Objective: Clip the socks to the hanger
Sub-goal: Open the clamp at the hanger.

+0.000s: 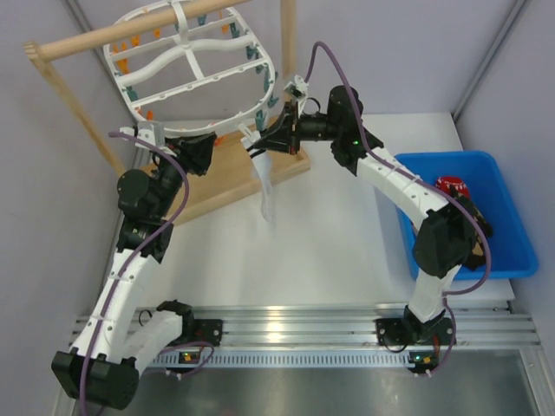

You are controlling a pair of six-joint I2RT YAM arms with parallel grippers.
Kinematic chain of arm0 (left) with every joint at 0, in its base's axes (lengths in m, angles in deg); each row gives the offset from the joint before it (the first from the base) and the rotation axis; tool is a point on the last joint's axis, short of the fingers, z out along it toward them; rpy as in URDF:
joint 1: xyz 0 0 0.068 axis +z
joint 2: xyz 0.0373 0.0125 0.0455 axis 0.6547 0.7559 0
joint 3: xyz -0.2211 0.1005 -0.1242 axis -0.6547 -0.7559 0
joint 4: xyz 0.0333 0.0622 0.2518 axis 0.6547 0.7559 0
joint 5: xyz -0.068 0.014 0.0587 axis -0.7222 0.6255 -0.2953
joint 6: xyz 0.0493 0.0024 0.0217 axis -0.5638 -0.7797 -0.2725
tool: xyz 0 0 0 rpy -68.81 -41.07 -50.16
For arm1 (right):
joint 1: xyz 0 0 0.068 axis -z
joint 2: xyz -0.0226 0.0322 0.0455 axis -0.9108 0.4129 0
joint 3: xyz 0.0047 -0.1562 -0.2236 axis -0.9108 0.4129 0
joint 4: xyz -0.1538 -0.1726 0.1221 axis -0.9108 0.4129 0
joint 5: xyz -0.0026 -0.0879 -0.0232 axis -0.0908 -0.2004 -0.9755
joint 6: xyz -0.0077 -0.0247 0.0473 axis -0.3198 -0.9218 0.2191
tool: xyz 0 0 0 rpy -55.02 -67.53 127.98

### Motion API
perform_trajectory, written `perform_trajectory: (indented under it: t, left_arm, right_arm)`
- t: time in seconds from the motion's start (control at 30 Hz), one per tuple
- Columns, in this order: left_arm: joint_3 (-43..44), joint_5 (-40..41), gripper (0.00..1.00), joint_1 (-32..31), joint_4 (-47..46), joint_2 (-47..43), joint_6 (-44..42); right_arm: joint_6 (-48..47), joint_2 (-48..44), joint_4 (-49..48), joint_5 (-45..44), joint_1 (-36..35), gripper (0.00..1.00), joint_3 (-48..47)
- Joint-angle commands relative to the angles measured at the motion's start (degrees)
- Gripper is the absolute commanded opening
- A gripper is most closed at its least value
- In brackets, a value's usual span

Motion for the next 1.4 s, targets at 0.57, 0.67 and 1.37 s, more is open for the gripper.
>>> perform_trajectory:
  t: [0.57, 0.67, 1.37]
  left_arm:
    - [5.08, -1.46, 0.09, -1.13, -0.73, 3.25, 1.01]
    - [5.61, -2.07, 0.0, -1.13, 0.67, 2.9, 1.63]
    - [7.63, -2.51, 0.12, -1.13, 9.55, 0.88, 2.69]
  right_arm:
    - [-1.75, -4.3, -2.31, 2.1, -0.84, 0.0, 0.18]
    - [-3.16, -4.21, -0.56, 0.26, -0.67, 0.05, -0.17]
    - [-6.06, -7.98, -1.42, -2.21, 1.18, 0.38, 2.81]
